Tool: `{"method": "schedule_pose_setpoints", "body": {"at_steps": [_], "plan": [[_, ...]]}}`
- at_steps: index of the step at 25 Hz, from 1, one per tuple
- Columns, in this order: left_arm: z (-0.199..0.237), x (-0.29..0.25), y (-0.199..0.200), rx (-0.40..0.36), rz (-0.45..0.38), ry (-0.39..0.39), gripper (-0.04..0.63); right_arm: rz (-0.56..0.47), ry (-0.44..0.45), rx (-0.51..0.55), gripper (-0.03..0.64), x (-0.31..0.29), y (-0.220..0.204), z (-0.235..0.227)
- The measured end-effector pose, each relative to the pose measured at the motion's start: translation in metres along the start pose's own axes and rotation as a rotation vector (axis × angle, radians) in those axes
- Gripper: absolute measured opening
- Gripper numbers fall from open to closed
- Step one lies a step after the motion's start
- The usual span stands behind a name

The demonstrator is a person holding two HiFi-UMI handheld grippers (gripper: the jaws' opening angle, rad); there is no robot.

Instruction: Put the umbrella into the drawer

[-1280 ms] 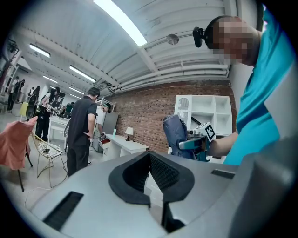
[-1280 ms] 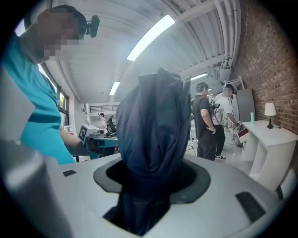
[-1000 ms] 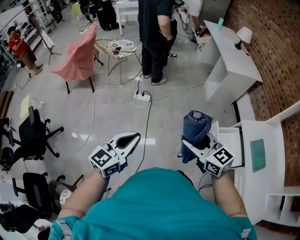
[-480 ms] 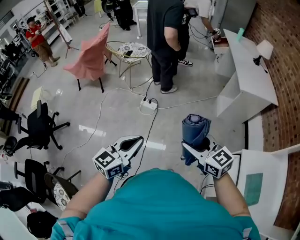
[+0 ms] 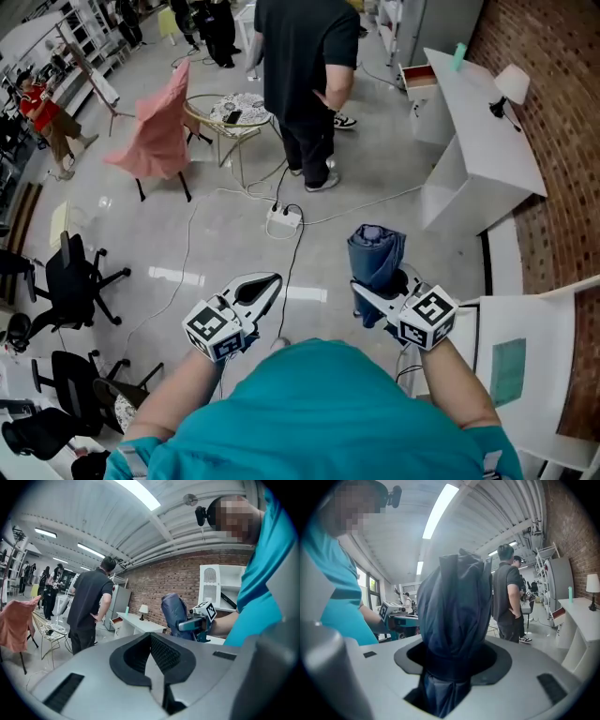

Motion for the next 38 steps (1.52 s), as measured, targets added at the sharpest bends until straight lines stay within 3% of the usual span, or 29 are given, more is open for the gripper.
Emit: {"method": "schedule_pose_setpoints", "body": {"at_steps": [9, 18, 27, 38], "plan": [[0.021, 0.003, 0.004, 0.014, -0.004, -0.019, 0.015, -0.003, -0.026, 0.0, 0.249, -0.021, 0.012, -0.002], [0.009, -0.014, 0.0, 0.017, 0.013, -0.06, 0.015, -0.013, -0.07, -0.025, 0.249, -0.002, 0.005, -0.011], [-0.04, -0.065, -0.009, 0.001, 0.06, -0.206, 0.015, -0.01, -0.225, -0.106, 0.249, 0.072, -0.027, -0.028], [-0.144, -0.156, -0.038, -0.03, 0.145, -0.421, 0.015, 0.02, -0.437, -0.264, 0.249, 0.197, -0.112, -0.051]]}}
Point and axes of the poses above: the fingertips, and each gripper's own axes: x backward along the fingers, z to its left, y out of its top, the point moved 3 cm from there along x, backward along the fingers, and after that the axes turned 11 degrees about y, right-handed, at the moved point
